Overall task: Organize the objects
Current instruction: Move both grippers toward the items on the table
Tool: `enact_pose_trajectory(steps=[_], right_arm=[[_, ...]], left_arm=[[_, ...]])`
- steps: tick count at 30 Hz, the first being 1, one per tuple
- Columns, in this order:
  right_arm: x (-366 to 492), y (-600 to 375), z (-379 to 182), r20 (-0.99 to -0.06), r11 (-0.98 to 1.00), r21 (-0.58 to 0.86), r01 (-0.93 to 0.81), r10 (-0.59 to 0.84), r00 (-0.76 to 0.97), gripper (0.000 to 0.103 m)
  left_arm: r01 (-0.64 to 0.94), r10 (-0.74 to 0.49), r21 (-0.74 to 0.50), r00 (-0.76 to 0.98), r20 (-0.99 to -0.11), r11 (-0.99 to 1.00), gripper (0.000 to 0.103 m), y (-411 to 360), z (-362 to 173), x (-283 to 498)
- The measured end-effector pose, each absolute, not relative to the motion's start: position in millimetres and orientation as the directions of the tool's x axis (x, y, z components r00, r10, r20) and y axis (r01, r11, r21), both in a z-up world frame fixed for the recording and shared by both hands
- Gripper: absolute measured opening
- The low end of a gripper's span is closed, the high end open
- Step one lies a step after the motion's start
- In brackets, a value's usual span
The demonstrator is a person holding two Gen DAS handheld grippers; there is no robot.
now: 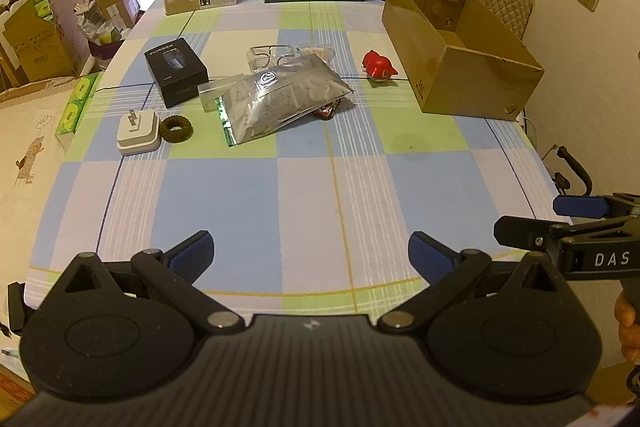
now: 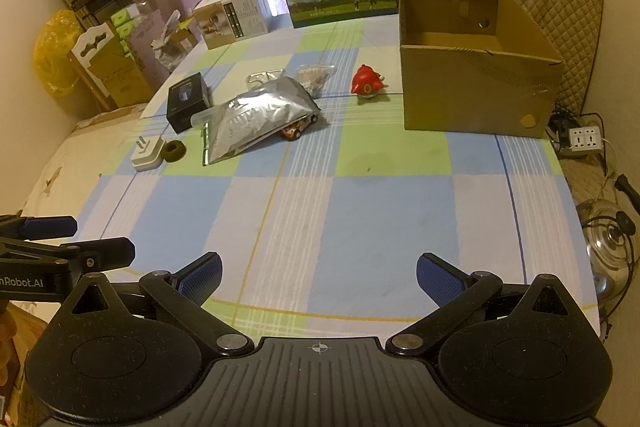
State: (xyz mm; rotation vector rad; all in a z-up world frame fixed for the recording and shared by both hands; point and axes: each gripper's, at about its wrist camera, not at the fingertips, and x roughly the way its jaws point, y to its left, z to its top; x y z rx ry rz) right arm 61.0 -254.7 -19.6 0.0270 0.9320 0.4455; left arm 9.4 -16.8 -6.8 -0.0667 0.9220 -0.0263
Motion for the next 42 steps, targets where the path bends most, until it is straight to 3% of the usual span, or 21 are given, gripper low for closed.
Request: enact_pose_trajectory(steps=[29,42], right_arm=[[105,-286,-31,-0.765,0.851,0.26,-0.456,0.469,0.44,0.101],[135,-280,-44,-0.749,0.843,0.329,-0.425,0.507,0.427,0.101]], left_arm=[[-0.162,0.041,-0.064,0.574,-0.818,0.985,0.102,-39,-16,24],[-0.25,0.115,-0.036,0.56,-0.82,0.967,0.102,8,-34,43]])
